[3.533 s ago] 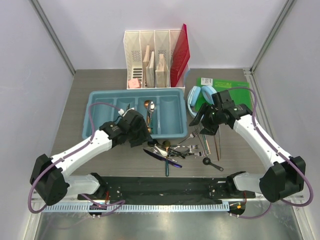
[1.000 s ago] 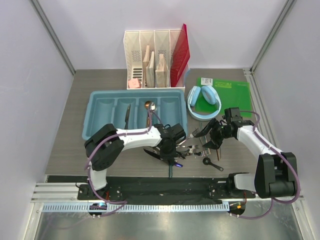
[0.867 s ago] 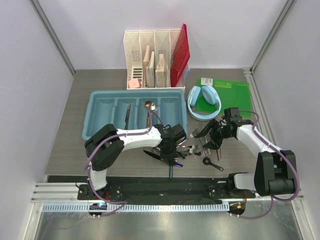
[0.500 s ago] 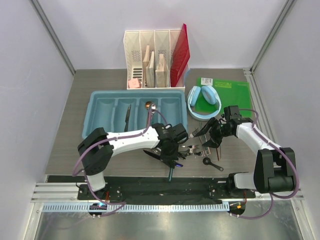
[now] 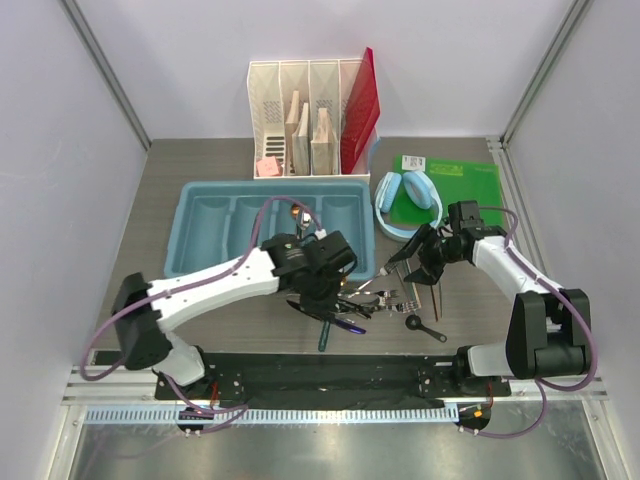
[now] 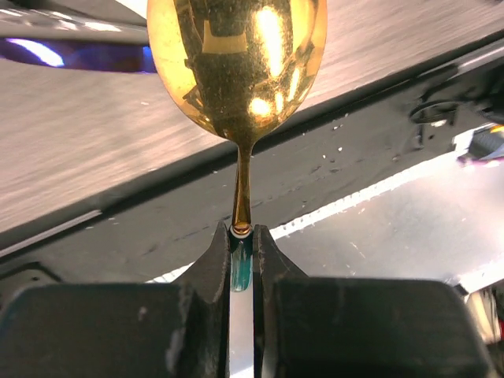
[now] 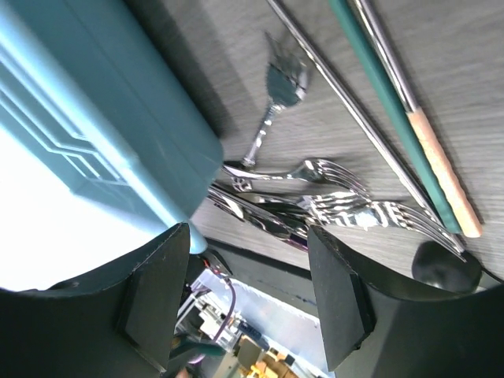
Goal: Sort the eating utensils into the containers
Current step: Place the spoon in the storage box.
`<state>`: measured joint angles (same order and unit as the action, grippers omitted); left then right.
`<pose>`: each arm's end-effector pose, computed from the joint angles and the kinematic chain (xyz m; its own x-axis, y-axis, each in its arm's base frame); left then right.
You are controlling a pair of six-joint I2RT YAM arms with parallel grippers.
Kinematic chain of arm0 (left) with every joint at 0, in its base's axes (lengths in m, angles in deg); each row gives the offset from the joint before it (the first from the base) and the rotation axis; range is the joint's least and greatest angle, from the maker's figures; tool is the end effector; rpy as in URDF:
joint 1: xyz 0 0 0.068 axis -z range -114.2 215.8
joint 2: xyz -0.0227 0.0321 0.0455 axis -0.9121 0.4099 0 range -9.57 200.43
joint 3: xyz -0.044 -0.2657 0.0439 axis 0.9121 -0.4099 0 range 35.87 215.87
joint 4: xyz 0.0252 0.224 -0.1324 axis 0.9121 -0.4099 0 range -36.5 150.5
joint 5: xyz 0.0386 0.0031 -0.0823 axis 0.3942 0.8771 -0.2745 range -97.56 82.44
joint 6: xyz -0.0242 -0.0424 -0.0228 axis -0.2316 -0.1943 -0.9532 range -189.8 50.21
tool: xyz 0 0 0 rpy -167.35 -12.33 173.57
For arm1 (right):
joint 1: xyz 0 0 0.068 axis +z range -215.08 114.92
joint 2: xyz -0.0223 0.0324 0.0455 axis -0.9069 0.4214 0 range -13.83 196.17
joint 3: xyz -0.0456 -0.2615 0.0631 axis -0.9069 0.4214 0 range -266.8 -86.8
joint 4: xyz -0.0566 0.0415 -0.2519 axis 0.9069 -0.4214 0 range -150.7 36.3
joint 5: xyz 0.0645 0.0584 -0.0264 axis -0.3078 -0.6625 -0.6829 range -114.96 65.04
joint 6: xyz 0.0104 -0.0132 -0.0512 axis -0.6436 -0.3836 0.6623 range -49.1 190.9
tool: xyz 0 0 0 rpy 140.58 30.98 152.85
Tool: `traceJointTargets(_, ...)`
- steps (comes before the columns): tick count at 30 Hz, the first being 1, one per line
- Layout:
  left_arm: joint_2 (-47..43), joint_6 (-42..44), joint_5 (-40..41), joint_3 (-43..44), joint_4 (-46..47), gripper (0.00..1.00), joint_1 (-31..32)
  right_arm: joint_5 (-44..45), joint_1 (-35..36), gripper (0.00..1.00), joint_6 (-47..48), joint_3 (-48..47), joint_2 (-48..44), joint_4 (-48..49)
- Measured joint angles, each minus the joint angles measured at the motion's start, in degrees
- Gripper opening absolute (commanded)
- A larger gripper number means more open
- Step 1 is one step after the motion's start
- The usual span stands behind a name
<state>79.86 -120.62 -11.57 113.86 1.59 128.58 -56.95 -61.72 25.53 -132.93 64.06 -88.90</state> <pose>0.1379 -0.2735 0.2847 -0.9681 0.1915 -0.1615 0.2333 0.9242 -0.3023 0.2438 0.0331 0.1978 -0.8280 0.5561 0.0720 0.4735 0.6247 0.6209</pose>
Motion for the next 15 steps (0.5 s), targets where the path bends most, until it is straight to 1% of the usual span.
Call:
traceJointTargets(3,-4.7,0.63,2.86,0.33,-1.36,0.0,-2.08,0.48,0.0,0.67,0.0,-1.38,-0.02,-0.17)
traceJointTargets(5,-6.45,1.33,4.55,0.61,-1.55,0.0,-5.73,1.14,0.0,0.67,0.0,-2.45,-0.17,-0.35)
traceJointTargets(8,-6.32,3.39,6.8,0.68,-0.74,0.0,-12.57,1.88,0.0,0.67,-0.52,-3.5,-0.52,-0.09)
traceJointTargets(11,-2.58,6.03,8.13,2.43,-0.24,0.0,-19.5,1.64,0.0,0.67,-2.08,-4.2,-0.61,1.62)
traceJointTargets(15,10.6,11.1,8.48,13.11,-0.68,0.0,-26.25,0.85,0.0,0.67,-3.28,-6.67,-0.61,2.62)
